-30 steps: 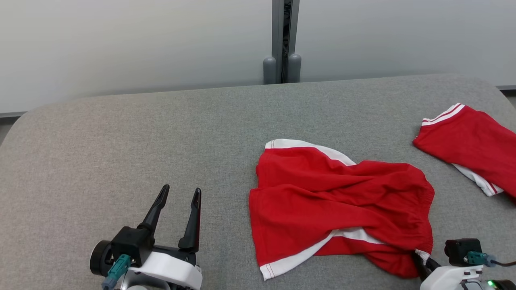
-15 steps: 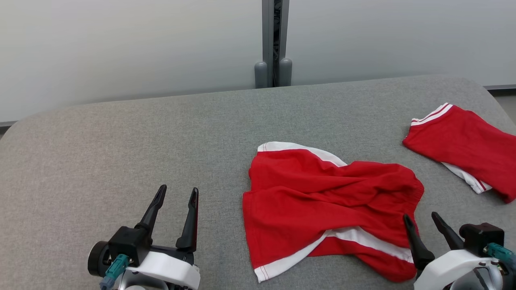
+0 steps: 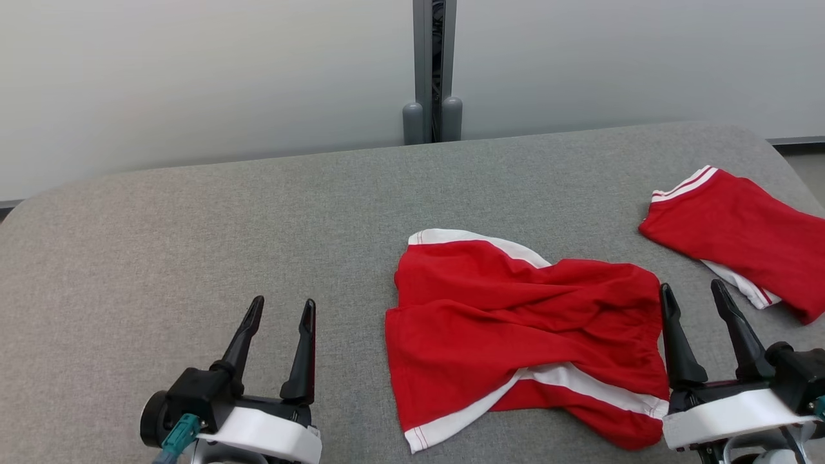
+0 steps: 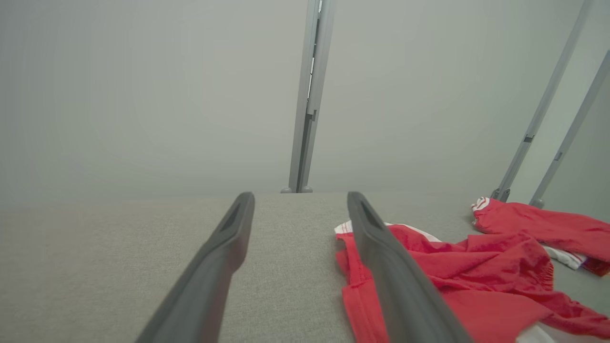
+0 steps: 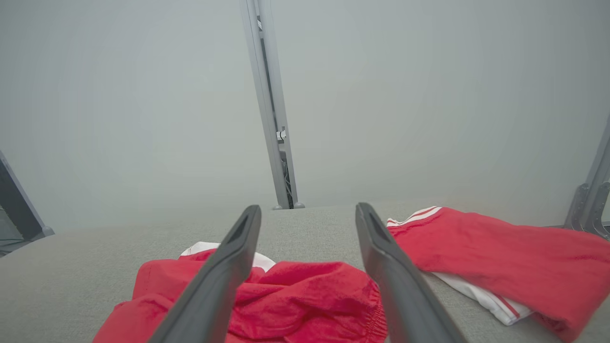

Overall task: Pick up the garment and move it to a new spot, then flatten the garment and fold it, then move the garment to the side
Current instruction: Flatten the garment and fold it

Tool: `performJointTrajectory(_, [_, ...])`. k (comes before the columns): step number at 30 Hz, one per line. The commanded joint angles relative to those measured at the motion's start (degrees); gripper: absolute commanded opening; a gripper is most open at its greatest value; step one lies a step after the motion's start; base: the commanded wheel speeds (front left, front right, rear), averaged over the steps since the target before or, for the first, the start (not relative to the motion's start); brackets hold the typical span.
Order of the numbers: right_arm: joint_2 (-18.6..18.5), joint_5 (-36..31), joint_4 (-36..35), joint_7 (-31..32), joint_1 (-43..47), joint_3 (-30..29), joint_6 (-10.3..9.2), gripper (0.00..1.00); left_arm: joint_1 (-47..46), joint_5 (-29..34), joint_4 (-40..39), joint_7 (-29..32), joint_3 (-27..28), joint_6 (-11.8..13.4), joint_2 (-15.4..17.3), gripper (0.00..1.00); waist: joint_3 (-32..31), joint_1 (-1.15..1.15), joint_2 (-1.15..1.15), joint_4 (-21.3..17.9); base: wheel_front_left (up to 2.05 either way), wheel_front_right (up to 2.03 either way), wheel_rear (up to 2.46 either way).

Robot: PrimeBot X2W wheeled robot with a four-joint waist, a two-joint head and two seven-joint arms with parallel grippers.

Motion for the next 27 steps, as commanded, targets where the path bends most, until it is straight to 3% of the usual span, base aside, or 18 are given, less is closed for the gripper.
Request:
performJointTrajectory(1, [0.4,0.2,-0.6,-1.4,0.2,-0.3,0.03,1.0,0.7,-0.7,-0.6,-0.2,-0.3,0.5,0.2,1.0,0.0,0.0,0.0,0.1,0.0,0.0,0.0])
performJointTrajectory(15, [1.2,0.9,0.1,-3.7,0.7,0.2,0.03,1.0,2.0,-2.2,-0.8,-0.2,-1.6,1.4,0.2,1.0,-0.1,0.0,0.0,1.0,0.0,0.0,0.0])
performJointTrajectory(22, [1.0,0.9,1.2,-3.7,1.4,-0.4,0.03,1.0,3.7,-8.3,1.9,-0.2,-3.8,-0.1,0.2,1.0,0.5,0.0,0.0,0.3,0.0,0.0,0.0])
performJointTrajectory(27, [1.1,0.8,1.8,-3.7,0.9,-0.9,0.03,1.0,5.0,-9.9,8.0,-0.2,-10.0,-2.1,0.2,1.0,1.3,0.0,0.0,-0.1,0.0,0.0,0.0])
